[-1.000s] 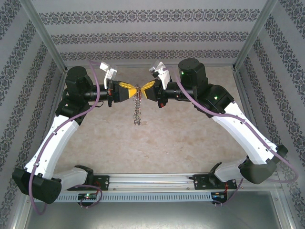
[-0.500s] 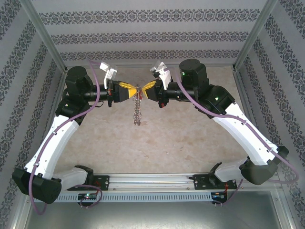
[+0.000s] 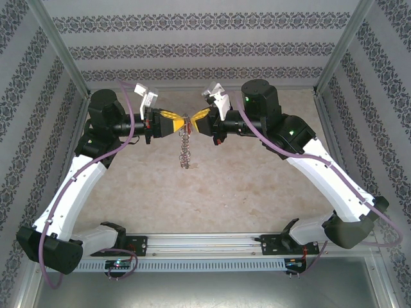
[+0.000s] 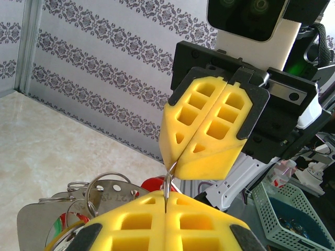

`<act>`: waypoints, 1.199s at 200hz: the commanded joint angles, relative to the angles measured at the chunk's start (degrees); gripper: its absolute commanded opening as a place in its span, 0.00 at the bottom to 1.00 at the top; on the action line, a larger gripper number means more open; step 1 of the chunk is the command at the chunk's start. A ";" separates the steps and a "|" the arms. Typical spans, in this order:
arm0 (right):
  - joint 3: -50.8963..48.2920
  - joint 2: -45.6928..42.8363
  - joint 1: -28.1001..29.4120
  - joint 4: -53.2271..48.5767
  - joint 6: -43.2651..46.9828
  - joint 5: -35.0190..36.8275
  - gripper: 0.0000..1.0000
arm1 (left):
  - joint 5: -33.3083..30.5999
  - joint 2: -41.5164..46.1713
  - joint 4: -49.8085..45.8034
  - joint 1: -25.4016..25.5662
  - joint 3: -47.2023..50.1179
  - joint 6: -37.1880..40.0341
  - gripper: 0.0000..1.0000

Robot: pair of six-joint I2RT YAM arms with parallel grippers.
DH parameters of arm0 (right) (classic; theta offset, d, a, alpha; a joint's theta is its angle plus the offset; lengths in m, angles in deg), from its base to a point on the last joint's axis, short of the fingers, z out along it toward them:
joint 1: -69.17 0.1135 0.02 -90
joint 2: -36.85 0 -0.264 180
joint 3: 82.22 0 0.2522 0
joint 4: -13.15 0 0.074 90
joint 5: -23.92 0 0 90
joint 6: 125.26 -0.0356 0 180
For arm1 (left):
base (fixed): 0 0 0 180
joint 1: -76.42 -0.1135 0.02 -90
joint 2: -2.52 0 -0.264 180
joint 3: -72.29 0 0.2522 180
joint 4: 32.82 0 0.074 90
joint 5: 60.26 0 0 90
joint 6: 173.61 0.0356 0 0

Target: Put the keys on the keyring

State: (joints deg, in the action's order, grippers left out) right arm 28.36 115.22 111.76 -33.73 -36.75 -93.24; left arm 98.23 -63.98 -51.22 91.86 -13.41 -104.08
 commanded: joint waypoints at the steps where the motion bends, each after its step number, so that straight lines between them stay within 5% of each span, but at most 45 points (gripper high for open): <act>1: -0.68 -1.33 -0.03 1.55 -0.79 -2.45 0.00 | 0.94 0.95 1.85 0.72 -2.15 -0.18 0.00; 240: -0.66 -1.20 -0.05 2.27 -1.36 -1.23 0.00 | 0.98 1.46 1.75 0.90 -1.92 -0.34 0.00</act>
State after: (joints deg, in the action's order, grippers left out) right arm 27.99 114.00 111.70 -33.64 -37.02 -94.18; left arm 98.31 -63.98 -51.22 91.93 -13.41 -104.08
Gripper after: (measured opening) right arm 0.047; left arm 0.049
